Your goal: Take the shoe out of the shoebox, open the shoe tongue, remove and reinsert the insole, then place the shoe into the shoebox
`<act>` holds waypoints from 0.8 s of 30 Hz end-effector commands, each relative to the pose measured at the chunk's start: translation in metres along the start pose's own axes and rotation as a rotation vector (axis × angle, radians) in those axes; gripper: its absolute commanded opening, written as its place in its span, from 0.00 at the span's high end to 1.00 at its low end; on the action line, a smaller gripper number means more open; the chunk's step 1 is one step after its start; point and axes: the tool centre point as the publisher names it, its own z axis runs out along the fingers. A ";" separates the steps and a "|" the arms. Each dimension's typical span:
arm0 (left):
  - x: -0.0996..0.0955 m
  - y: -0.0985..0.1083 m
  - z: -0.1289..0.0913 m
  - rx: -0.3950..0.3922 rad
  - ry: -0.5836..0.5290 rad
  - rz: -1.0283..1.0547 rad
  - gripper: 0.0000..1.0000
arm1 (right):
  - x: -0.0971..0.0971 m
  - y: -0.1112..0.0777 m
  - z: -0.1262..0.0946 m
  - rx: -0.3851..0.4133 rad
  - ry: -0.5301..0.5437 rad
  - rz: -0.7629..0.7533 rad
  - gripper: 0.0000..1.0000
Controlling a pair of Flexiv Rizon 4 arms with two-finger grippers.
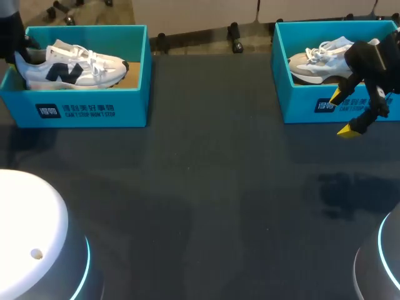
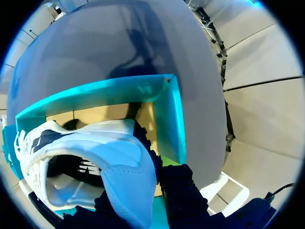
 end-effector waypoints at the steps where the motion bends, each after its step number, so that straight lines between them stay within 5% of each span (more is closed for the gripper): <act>1: 0.002 0.004 0.010 0.003 0.004 0.003 1.00 | -0.002 0.000 0.001 0.002 0.003 0.001 0.00; 24: -0.015 -0.010 0.043 0.007 0.024 -0.010 1.00 | -0.002 0.000 0.001 0.002 0.003 0.001 0.00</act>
